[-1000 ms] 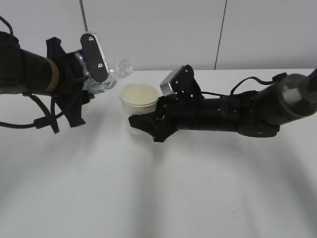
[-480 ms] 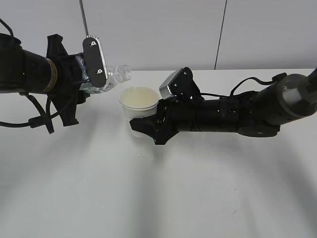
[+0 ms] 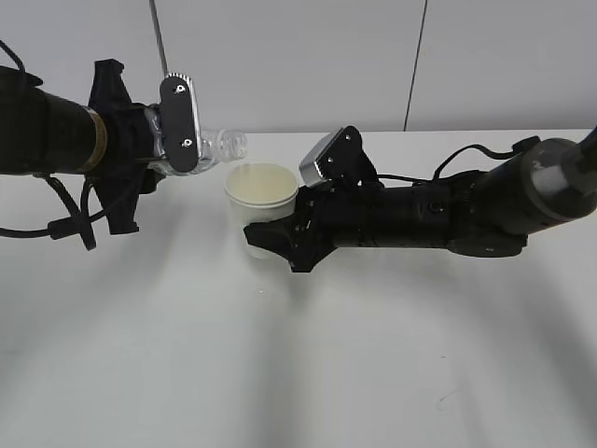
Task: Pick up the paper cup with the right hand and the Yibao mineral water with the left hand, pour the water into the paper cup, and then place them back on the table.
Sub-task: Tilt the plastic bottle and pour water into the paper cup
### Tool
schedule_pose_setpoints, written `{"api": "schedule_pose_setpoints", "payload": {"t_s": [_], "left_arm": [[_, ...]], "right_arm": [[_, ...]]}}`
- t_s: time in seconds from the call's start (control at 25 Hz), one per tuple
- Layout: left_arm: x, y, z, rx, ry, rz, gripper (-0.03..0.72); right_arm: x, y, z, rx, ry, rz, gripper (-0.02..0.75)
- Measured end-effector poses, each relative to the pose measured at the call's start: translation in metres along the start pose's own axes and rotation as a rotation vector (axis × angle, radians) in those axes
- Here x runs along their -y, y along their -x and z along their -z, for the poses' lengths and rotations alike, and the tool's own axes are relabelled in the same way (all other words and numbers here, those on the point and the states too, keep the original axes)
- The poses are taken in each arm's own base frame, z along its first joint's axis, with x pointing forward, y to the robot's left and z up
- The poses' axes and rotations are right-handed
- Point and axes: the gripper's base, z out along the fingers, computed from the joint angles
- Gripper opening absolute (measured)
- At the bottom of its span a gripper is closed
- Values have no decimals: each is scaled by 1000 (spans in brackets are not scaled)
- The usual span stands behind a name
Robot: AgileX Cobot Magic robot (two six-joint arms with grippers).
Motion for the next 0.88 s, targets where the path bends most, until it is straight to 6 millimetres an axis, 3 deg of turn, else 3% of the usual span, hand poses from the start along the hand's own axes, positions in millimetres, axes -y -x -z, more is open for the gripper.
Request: {"api": "schedule_pose_setpoints", "payload": {"t_s": [0.88], "left_arm": [[-4,-2,0,-30,45,-159,308]], "right_arm": [[-8,4,-6,4,26,18,497]]}}
